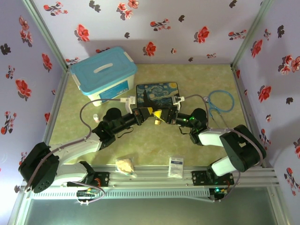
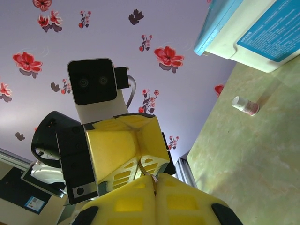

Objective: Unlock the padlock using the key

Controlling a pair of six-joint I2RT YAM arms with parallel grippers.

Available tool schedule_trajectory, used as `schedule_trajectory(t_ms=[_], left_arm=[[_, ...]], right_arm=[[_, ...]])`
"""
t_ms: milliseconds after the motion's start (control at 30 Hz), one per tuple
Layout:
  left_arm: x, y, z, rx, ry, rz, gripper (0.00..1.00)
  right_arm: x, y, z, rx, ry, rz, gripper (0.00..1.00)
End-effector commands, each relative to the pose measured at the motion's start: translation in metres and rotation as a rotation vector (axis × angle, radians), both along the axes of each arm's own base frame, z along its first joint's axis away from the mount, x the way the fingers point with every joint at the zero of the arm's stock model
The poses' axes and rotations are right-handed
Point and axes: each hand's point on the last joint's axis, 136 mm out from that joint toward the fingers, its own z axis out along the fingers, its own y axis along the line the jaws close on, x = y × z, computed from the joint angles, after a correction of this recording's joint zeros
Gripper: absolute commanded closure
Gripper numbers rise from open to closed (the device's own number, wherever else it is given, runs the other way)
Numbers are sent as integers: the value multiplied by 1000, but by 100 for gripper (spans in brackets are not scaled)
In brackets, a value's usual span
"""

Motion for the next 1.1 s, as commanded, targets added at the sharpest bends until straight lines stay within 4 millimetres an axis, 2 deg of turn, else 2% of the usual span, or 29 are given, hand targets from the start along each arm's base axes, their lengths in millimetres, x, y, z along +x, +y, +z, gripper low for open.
schedule_trajectory(t_ms=[0, 33, 67, 100, 133, 300, 433, 533, 633, 867, 1067], left_arm=[[4, 2, -8, 35, 9, 13, 62], [5, 3, -9, 44, 8, 22, 46], [6, 5, -9, 51, 5, 32, 35], [9, 8, -11, 69, 8, 55, 9], [12, 12, -14, 94, 16, 86, 0], [21, 27, -37, 307, 46, 199, 0], [23, 26, -52, 425, 52, 220, 0], [22, 18, -63, 500, 55, 212, 0], [19, 2, -78, 552, 66, 167, 0], [10, -39, -121, 636, 117, 41, 0], [9, -55, -155, 685, 135, -27, 7]], right_arm=[[-4, -4, 5, -4, -63, -12, 100], [-2, -4, 2, -20, -64, -27, 100], [0, -6, -3, -45, -56, -45, 100], [3, -8, -9, -78, -50, -71, 100], [7, -10, -17, -122, -42, -100, 100], [17, -32, -53, -378, -18, -242, 100], [21, -51, -72, -531, 20, -301, 100], [23, -68, -79, -569, 52, -355, 100], [24, -89, -86, -630, 81, -427, 100], [21, -138, -125, -845, 197, -559, 100], [15, -149, -136, -880, 216, -585, 100]])
